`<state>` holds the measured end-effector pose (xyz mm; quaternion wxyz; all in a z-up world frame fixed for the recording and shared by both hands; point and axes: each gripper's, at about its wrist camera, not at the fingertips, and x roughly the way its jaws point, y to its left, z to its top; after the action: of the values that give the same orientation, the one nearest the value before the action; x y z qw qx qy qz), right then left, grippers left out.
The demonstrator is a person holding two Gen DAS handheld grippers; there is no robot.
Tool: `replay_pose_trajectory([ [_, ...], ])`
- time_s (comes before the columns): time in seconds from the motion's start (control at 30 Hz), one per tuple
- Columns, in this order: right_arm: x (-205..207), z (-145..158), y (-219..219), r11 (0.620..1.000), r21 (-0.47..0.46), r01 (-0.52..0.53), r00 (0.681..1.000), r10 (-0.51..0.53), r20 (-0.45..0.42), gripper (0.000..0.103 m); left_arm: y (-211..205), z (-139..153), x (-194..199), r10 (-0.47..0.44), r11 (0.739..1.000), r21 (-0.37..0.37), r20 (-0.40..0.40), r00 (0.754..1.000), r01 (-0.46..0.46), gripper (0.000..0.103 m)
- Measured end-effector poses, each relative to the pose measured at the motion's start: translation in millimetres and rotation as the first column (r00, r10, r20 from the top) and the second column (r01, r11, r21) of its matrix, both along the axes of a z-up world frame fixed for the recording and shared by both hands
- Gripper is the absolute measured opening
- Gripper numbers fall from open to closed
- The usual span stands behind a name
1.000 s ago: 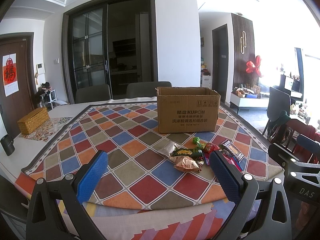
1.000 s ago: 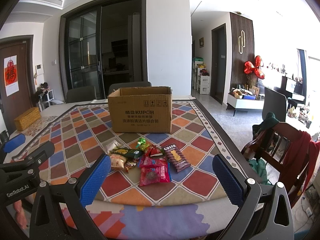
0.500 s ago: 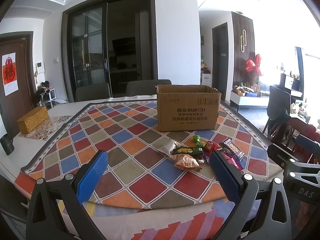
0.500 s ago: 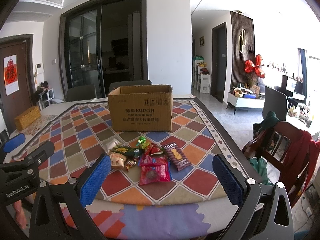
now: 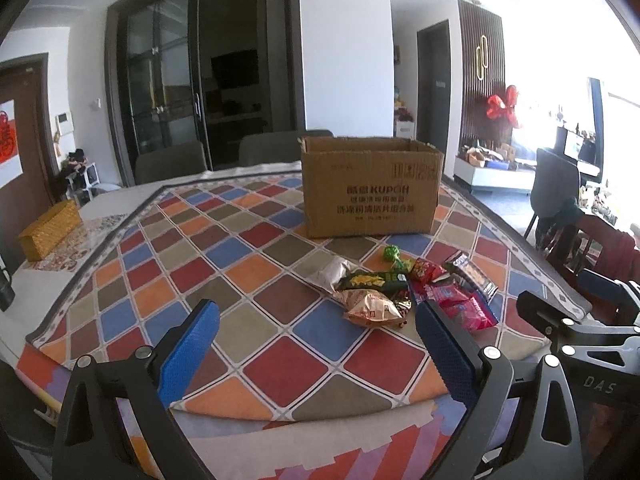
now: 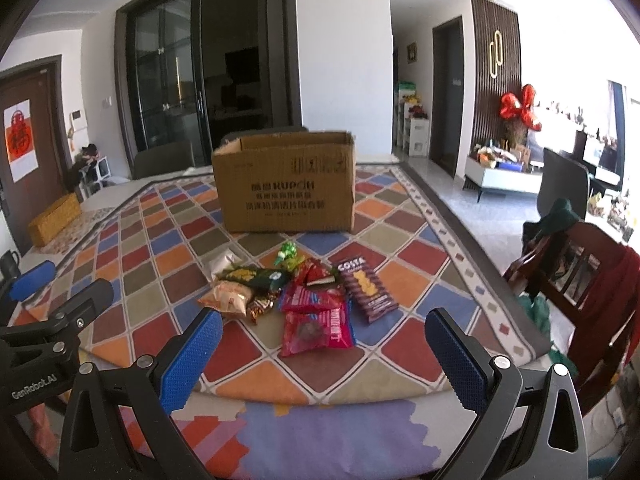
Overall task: Organize snacks
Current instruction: 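Lower the right tool onto the red hawthorn bag while the left tool reaches the beige cracker bag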
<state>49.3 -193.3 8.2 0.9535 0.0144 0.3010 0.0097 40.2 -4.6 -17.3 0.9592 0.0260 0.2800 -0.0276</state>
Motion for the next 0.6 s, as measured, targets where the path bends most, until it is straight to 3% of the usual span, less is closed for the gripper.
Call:
replay_pose_trajectory([
  [0.37,48.4,-35.4,-0.5,1.000,0.024,-0.008,0.992,0.011,-0.124,0.098,-9.6,-30.6,57.5,-0.044,0.999,-0.024,-0.092,0.995,0.042,0.093],
  [0.6,80.4,-62.3,-9.1,0.996,0.086,0.002,0.974,0.018,-0.226,0.088,-19.4,-53.5,90.0,-0.083,0.996,-0.052,-0.177,0.981,0.075,0.087],
])
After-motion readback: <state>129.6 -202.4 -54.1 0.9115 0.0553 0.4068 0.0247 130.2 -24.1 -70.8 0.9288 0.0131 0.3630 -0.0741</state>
